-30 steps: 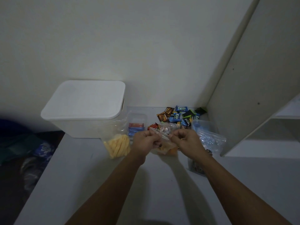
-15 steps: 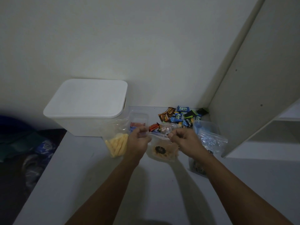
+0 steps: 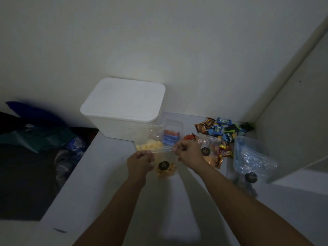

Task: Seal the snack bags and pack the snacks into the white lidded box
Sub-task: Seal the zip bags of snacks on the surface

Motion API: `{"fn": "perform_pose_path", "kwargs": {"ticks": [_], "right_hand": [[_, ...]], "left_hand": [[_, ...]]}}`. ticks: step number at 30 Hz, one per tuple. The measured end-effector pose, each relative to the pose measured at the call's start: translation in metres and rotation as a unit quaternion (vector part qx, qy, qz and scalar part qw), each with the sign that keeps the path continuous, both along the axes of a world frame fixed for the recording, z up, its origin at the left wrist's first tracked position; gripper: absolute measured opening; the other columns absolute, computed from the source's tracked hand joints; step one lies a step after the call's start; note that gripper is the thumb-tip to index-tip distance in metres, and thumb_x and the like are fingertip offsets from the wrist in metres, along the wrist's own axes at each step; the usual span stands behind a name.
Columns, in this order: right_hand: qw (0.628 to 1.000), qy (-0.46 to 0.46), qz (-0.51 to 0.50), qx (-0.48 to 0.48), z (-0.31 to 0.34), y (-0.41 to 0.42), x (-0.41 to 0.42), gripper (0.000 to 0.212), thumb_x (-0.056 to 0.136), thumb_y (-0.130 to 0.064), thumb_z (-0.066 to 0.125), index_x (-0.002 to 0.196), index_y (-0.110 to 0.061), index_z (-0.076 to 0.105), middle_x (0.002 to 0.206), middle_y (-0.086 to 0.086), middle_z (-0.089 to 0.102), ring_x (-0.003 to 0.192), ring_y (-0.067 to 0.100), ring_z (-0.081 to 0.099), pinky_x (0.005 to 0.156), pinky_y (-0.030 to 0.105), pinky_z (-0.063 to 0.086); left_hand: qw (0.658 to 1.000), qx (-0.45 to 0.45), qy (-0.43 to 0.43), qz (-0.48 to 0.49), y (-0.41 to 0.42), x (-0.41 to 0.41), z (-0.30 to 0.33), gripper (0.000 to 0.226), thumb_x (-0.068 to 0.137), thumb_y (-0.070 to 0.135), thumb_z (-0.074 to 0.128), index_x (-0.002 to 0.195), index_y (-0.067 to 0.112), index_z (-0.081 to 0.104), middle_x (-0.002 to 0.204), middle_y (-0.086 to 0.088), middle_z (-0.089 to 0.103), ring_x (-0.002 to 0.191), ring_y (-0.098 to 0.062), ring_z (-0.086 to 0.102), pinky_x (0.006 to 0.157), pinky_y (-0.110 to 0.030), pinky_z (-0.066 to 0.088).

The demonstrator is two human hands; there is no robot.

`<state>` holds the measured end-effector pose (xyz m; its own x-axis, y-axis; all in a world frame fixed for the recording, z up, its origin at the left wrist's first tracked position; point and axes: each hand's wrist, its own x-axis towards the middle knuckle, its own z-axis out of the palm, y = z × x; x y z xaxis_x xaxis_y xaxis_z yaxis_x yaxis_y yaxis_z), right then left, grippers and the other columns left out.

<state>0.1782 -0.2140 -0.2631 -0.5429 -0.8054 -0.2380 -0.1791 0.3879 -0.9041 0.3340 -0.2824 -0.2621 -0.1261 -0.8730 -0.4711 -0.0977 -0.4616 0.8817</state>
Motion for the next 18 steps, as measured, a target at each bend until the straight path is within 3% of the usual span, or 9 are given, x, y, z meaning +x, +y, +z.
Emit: {"fn": "perform_pose_path", "kwargs": {"ticks": [4,6,9,11,15,18], "right_hand": [[1.000,-0.002,0.002,0.017,-0.009,-0.023,0.007,0.010,0.088,-0.007,0.063,0.093,-0.002,0.070,0.093,0.019,0.068,0.093,0.031,0.065,0.086,0.048,0.056],[1.000,-0.002,0.002,0.019,-0.012,-0.029,0.007,0.014,0.088,-0.005,0.061,0.097,-0.004,0.071,0.099,0.016,0.069,0.097,0.031,0.064,0.088,0.048,0.055],[1.000,-0.007,-0.009,0.015,-0.011,-0.033,0.000,0.021,0.088,0.000,0.057,0.105,-0.004,0.068,0.108,0.015,0.066,0.103,0.030,0.062,0.092,0.047,0.054],[1.000,-0.007,-0.022,0.016,-0.011,-0.030,-0.009,0.021,0.088,0.000,0.057,0.106,-0.004,0.067,0.106,0.015,0.066,0.101,0.031,0.063,0.090,0.046,0.054],[0.996,0.016,-0.086,0.024,-0.017,-0.008,-0.037,0.020,0.088,0.000,0.056,0.102,-0.007,0.069,0.099,0.009,0.068,0.096,0.025,0.064,0.088,0.041,0.055],[0.984,0.063,-0.158,0.056,-0.022,0.010,-0.062,0.017,0.086,-0.005,0.062,0.099,-0.011,0.071,0.093,0.002,0.067,0.089,0.016,0.061,0.081,0.030,0.051]], "left_hand": [[0.997,-0.048,-0.051,0.022,-0.016,0.007,-0.009,0.014,0.085,0.010,0.065,0.071,0.011,0.066,0.077,-0.015,0.064,0.075,-0.026,0.060,0.071,-0.038,0.053],[0.992,-0.081,-0.090,0.023,-0.020,0.005,-0.011,0.003,0.083,0.013,0.067,0.082,0.010,0.067,0.088,-0.014,0.066,0.085,-0.027,0.061,0.082,-0.040,0.052],[0.968,-0.156,-0.197,0.015,-0.021,-0.003,-0.014,0.051,0.078,0.019,0.072,0.124,0.005,0.053,0.123,-0.015,0.056,0.113,-0.031,0.053,0.101,-0.044,0.045],[0.940,-0.236,-0.246,0.015,-0.017,-0.010,-0.012,0.067,0.074,0.017,0.075,0.132,0.005,0.044,0.132,-0.016,0.048,0.123,-0.032,0.044,0.104,-0.045,0.040],[0.885,-0.343,-0.314,-0.013,-0.002,-0.034,-0.006,0.067,0.069,0.015,0.075,0.128,0.009,0.045,0.134,-0.015,0.043,0.123,-0.034,0.037,0.100,-0.048,0.037],[0.854,-0.407,-0.310,-0.095,0.006,-0.058,-0.008,0.052,0.068,0.011,0.072,0.117,0.008,0.054,0.124,-0.014,0.051,0.115,-0.034,0.045,0.094,-0.046,0.043]]}}
